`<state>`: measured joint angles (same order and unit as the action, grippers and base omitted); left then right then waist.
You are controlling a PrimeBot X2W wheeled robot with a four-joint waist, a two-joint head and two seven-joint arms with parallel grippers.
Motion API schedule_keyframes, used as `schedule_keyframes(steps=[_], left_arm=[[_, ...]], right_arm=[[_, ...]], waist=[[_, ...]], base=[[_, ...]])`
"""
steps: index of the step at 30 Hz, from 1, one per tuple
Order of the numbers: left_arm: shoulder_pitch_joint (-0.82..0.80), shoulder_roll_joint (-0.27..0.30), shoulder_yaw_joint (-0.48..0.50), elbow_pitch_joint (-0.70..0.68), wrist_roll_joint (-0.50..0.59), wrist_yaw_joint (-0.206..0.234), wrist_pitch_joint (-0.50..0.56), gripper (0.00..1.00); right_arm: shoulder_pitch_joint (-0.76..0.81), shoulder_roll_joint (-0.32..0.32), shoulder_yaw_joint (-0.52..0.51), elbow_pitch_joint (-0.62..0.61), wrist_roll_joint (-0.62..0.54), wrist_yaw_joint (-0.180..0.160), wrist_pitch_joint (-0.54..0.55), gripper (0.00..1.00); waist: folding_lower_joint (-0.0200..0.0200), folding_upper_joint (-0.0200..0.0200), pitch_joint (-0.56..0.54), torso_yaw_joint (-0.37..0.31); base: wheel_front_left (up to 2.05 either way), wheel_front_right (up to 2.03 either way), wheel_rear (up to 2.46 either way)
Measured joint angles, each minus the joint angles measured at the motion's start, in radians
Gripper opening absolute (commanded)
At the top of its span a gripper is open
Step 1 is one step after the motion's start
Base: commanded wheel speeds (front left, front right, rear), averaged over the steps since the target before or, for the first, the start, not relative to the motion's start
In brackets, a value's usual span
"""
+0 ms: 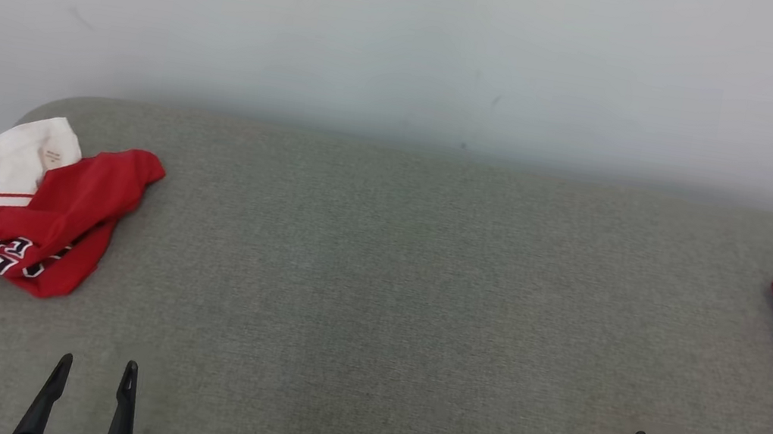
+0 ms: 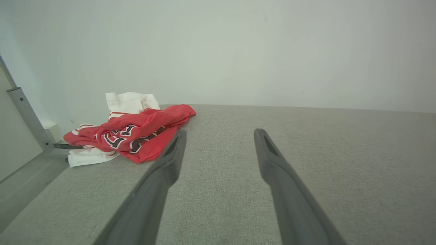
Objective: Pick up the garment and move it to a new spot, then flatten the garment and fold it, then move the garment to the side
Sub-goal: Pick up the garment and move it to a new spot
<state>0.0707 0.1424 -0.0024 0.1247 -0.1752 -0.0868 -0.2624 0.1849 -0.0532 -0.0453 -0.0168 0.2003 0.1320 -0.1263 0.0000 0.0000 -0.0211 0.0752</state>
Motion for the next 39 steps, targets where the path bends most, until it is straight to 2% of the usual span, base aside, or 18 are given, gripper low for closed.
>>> schedule_keyframes(steps=[10, 31, 39], left_arm=[[-0.004, 0.014, -0.001, 0.001, -0.003, 0.016, 0.005, 1.0], [-0.002, 0.038, 0.008, -0.018, -0.02, 0.043, 0.025, 1.0], [0.008, 0.043, 0.024, -0.026, -0.043, 0.053, 0.026, 1.0]], right_arm=[[0.006, 0.001, 0.012, 0.011, 0.008, 0.0, -0.007, 1.0], [-0.019, 0.002, 0.035, 0.06, 0.034, 0.0, -0.039, 1.0], [-0.034, 0.002, 0.053, 0.065, 0.032, 0.0, -0.038, 1.0]], waist=[[0.0, 0.0, 0.001, 0.09], [0.0, 0.0, 0.017, 0.378], [0.0, 0.0, 0.024, 0.442]], base=[[0.0, 0.0, 0.0], [0.0, 0.0, 0.0], [0.0, 0.0, 0.0]])
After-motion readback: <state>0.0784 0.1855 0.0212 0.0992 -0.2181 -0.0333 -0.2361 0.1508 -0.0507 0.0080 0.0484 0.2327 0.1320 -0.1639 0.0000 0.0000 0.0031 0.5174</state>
